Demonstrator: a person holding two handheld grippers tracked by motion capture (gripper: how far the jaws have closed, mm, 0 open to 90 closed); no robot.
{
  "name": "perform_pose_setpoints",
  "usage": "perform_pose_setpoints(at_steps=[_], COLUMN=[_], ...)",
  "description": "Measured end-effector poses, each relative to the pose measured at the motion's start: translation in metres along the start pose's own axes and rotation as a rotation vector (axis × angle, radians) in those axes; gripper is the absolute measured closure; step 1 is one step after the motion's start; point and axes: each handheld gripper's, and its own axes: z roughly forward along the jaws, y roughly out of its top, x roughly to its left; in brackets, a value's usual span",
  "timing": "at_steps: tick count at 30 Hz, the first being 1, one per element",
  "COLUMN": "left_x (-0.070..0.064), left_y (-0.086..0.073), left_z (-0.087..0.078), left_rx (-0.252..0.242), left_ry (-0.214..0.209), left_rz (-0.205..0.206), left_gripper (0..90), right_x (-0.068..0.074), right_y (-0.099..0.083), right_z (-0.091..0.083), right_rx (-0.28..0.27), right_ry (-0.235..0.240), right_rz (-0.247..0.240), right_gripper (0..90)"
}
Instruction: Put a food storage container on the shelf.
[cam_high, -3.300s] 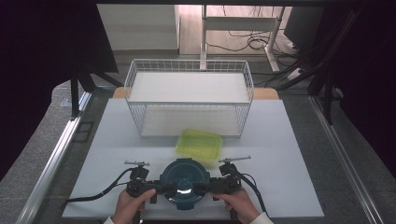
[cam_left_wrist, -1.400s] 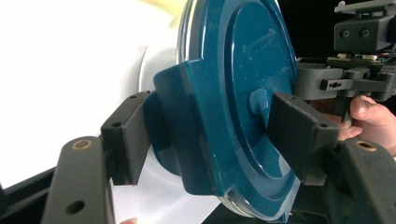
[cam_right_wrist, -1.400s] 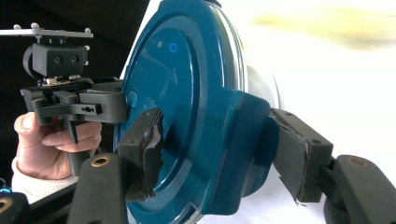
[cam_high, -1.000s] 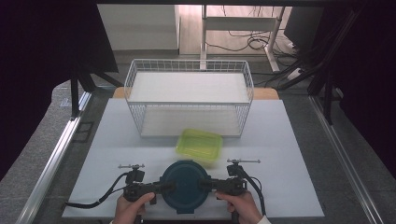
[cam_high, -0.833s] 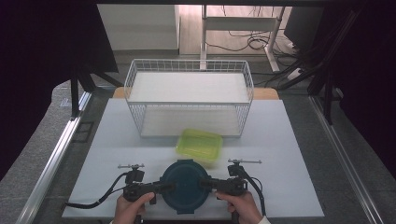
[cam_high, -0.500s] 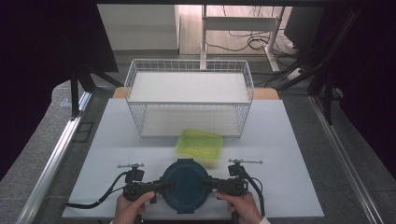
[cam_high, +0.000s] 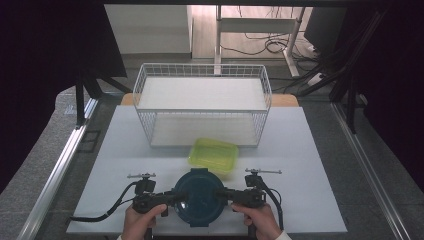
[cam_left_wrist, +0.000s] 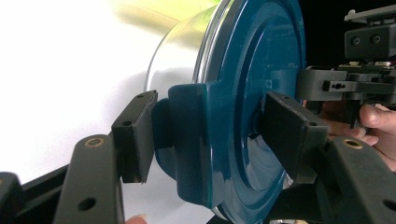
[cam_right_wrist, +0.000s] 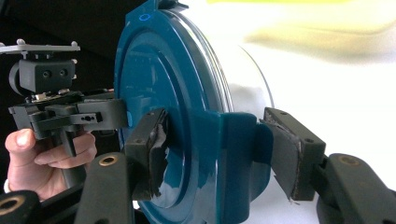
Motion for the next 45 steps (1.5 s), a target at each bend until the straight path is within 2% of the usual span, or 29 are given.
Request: perform_pose_setpoints(at_steps=[12,18,24,34,45], left_x=[-0.004,-0.007,-0.015,-0.023,-0.033], left_y=[0.008,0.016,0.034,0.063,0.095], left_z=[-0.004,-0.009,-0.012,-0.018,-0.027], left_rx=[-0.01,-0.018,-0.025,-0.047,-0.076], left_ry=[-0.009,-0.003,-0.008,-0.001,-0.012], left_rz=[0.009,0.029,0.06,0.081,0.105], left_gripper=[38.2,38.2,38.3,38.2,38.2], right_x=[0.006,0.012,0.019,0.027,0.044], right_y=[0.01,0.017,0.03,0.055,0.088], right_z=[-0.003,-0.005,-0.011,-0.015,-0.022], right_rx=[-0.016,-0.026,-0.046,-0.072,-0.109], right_ry=[-0.006,0.004,0.004,0.009,0.005], right_rz=[-0.032,-0.042,-0.058,-0.07,-0.105], right_gripper=[41.4,41.7,41.7,41.7,41.7])
